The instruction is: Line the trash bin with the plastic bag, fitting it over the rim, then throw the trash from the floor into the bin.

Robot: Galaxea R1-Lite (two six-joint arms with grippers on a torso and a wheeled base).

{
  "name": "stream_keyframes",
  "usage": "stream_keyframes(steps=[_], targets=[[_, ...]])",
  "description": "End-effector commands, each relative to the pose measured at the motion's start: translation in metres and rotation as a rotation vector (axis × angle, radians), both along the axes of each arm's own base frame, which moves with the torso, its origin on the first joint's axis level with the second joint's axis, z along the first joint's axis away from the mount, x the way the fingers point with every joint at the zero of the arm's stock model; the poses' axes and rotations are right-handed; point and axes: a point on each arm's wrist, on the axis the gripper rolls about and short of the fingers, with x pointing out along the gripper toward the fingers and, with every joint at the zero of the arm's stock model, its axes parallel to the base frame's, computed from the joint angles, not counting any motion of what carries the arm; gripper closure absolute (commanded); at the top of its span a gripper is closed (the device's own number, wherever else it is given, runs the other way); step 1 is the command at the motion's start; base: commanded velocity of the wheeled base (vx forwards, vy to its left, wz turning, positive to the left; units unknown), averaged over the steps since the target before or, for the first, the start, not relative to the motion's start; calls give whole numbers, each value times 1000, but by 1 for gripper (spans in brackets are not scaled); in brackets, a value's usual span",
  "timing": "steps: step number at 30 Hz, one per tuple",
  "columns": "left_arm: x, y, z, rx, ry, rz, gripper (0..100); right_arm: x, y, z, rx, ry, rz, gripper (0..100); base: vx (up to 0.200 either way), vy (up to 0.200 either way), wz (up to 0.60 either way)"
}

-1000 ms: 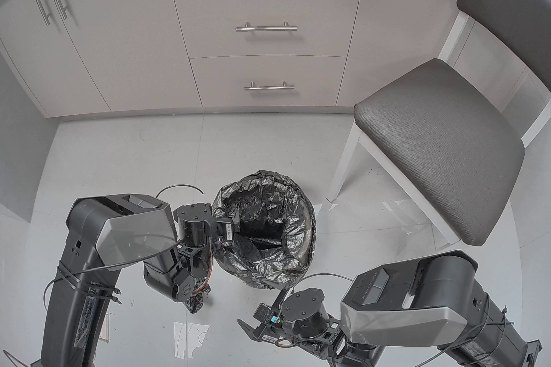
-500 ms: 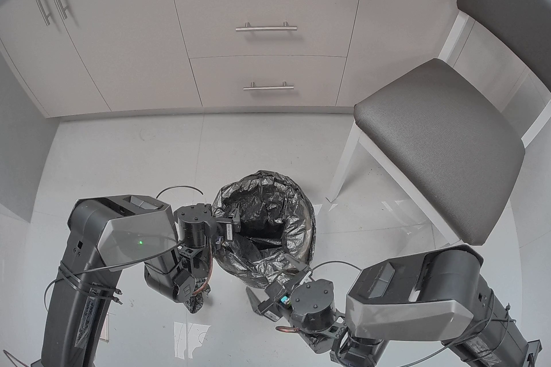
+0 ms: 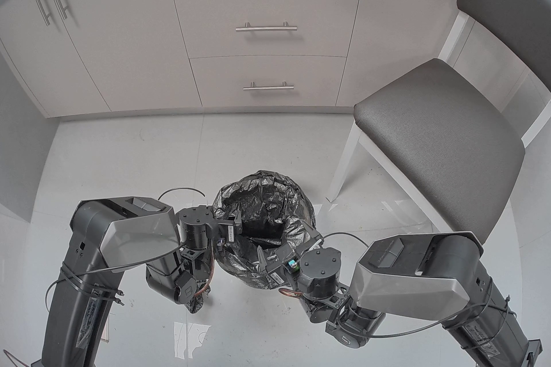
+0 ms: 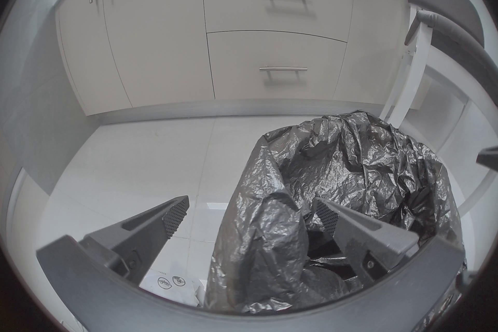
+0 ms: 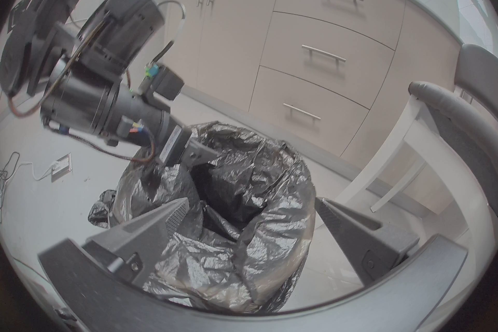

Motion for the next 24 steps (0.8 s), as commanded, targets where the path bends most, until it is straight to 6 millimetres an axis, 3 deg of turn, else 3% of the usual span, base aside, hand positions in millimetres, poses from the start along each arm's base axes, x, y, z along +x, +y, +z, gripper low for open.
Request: stream_keyframes(steps=[1,6,14,24], targets=[[0,0,-1,1,1,1,0,5,-9,-14,-23,16,-24,0,0,0,0],[0,0,-1,0,0,1,0,-1,-19,-18,-55,48,-30,0,0,0,0],[-1,1,-3,2,4,1,0,-29,-31,-31,-138,139,1,0,0,0,0],[0,0,-5,3,7,0,0,-45,-28,-40,-135,178,10,0,0,0,0]])
